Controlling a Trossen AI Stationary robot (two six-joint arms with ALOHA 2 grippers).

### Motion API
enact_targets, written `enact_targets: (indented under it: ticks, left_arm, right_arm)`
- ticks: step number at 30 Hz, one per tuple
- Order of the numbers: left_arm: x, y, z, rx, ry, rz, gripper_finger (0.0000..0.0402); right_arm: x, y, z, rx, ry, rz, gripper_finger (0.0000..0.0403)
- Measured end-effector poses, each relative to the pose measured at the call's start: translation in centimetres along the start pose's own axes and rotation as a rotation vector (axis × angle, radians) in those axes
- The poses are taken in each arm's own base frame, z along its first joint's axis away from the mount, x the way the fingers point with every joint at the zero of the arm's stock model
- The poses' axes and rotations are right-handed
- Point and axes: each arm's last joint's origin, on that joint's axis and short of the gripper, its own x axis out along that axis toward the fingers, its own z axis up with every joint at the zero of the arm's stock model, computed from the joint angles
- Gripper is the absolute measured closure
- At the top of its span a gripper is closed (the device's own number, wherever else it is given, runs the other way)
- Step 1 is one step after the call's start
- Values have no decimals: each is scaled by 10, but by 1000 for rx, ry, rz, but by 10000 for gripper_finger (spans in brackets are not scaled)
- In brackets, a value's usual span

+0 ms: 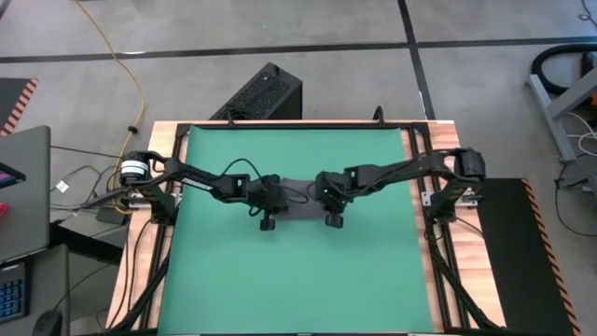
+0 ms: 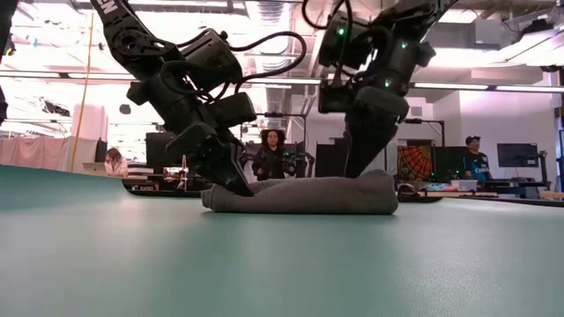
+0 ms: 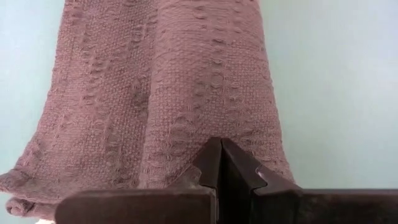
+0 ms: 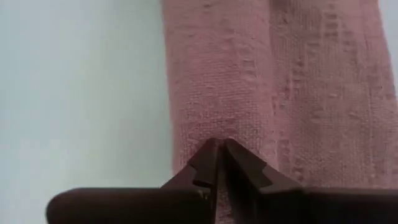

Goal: Roll towel
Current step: Roll the gray towel

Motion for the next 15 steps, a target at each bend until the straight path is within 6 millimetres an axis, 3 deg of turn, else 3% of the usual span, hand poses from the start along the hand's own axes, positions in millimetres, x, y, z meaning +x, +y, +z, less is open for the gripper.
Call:
enact_targets:
  ticks: [7,15]
  left_arm:
    - [0,-1,-2,-16,19,-11,401]
    - [0,-1,-2,-40,21,-29,401]
  right_arm:
    - [26,-1,-12,9,145,-18,365]
    - [31,-4,-15,63,177,-37,378]
